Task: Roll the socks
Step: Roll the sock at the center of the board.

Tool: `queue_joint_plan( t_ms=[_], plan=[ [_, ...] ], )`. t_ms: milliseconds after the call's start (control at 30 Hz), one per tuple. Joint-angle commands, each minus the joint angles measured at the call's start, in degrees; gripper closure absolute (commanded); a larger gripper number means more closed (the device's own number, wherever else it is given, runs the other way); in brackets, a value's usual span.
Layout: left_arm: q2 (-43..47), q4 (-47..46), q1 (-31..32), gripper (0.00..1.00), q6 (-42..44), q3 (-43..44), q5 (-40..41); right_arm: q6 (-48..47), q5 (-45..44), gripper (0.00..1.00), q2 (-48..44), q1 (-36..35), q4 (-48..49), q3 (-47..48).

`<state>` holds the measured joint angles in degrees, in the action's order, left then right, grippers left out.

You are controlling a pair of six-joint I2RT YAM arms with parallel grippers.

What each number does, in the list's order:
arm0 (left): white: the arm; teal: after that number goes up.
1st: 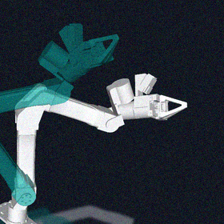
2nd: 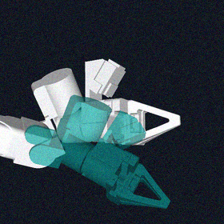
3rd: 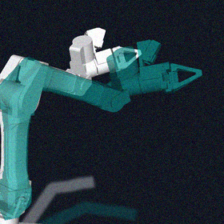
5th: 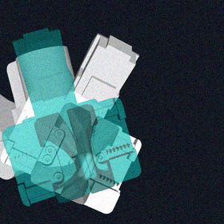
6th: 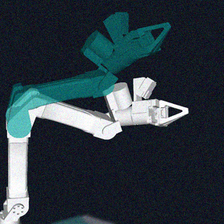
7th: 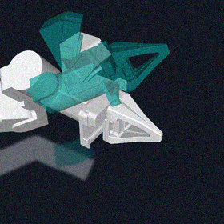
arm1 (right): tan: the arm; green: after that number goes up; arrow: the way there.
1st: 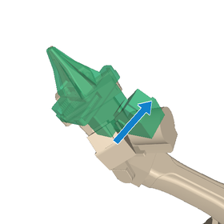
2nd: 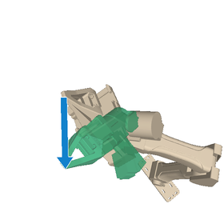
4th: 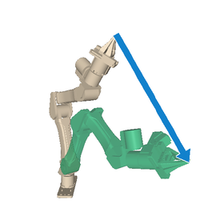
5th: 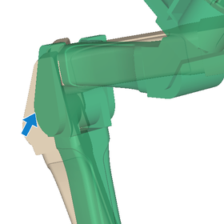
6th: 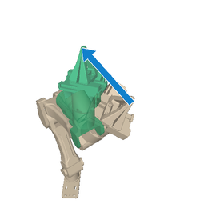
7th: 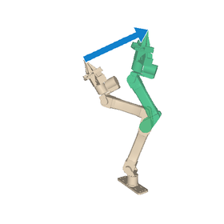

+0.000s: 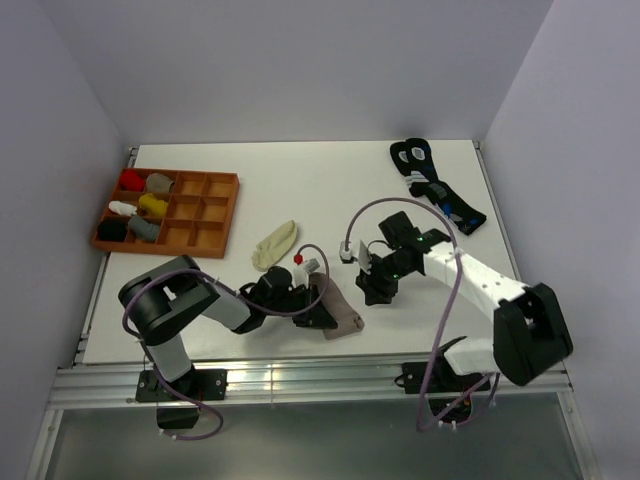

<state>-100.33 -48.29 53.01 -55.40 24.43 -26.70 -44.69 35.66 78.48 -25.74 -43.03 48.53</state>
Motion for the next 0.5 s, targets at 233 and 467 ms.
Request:
queue_joint_plan(
  t_ms=[233, 467],
  plan=[
    [-2.23, 37.53, -5.9, 1.0, 3.53, 9.05, -10.48, -5.94, -7.78, 0.47, -16.85, -10.1, 11.37, -11.52],
    [-3.02, 48.11, -7.75, 1.0, 7.58, 15.74, -8.38, -3.92, -11.84, 0.44, -18.71, -21.54, 17.71, -16.63]
  ],
)
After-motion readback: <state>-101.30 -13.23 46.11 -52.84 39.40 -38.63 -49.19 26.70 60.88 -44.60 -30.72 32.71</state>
